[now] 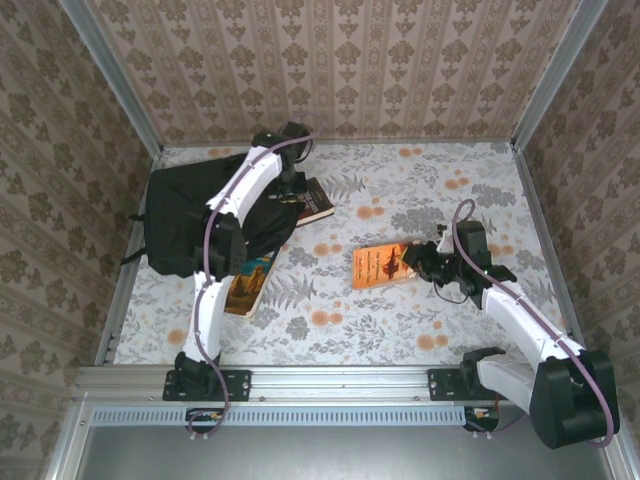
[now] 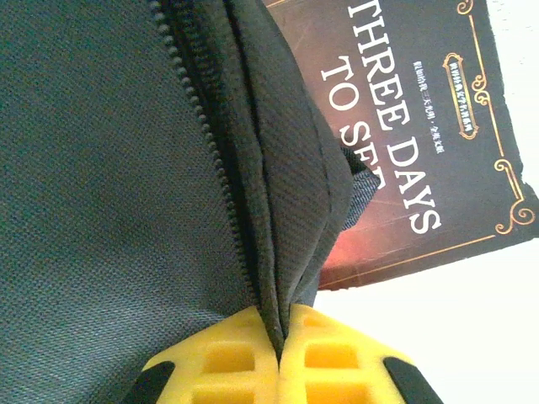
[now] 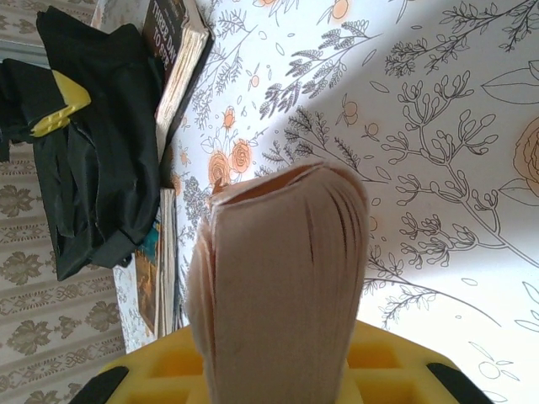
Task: Pack the student bag
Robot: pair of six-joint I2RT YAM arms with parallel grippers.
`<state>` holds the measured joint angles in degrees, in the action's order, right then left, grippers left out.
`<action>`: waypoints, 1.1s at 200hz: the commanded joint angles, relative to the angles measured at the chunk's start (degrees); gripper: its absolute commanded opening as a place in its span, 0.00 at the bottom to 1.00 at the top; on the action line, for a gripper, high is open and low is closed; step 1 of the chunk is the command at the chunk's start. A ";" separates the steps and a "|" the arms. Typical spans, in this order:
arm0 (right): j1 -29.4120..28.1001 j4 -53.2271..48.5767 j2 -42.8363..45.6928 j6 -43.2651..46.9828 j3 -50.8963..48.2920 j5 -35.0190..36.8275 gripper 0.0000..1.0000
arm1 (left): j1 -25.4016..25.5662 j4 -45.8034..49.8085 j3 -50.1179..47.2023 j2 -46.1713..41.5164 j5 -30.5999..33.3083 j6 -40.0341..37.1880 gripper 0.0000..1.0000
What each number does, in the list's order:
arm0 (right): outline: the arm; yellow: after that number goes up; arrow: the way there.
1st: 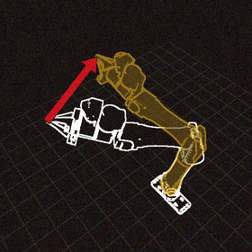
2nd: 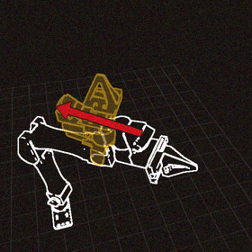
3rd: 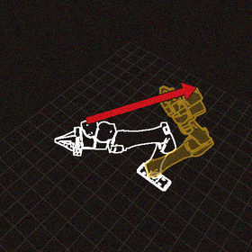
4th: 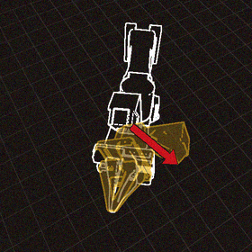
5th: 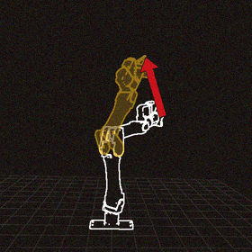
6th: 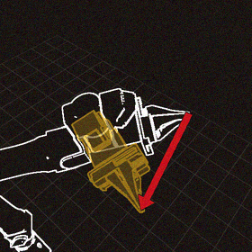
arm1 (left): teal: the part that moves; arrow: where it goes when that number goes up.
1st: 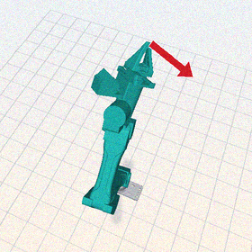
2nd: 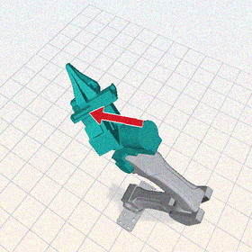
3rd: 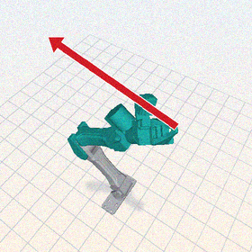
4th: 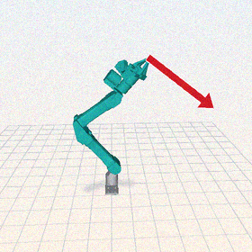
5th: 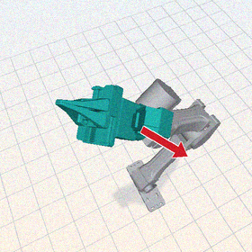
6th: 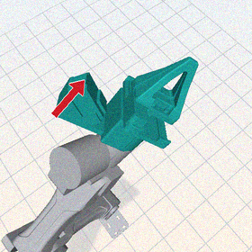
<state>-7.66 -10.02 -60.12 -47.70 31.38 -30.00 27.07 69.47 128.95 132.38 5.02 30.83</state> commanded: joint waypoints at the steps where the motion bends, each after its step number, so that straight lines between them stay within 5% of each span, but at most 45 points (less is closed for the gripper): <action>1: 0.20 3.08 1.05 -0.05 -0.07 -1.80 0.00 | -2.34 1.99 -0.29 -4.46 -0.30 -0.96 0.00; 82: -0.85 2.52 1.37 0.31 3.39 -2.00 0.00 | -2.72 2.88 -6.27 -18.00 -5.03 -3.47 0.00; 126: -4.06 1.24 0.48 0.58 7.55 -0.79 0.00 | -1.31 -1.08 -15.09 -23.79 -17.65 -6.11 0.00; 197: -3.50 -12.70 8.77 1.61 7.75 19.34 0.00 | 17.05 -9.88 -36.85 -37.92 -25.39 -16.26 0.00; 220: -3.15 -15.40 11.08 1.53 7.47 23.80 0.00 | 19.00 -11.29 -42.95 -39.72 -23.89 -14.56 0.24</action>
<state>-11.33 -21.10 -51.90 -46.59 38.52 -14.35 45.60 62.63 90.30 95.72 -16.38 17.76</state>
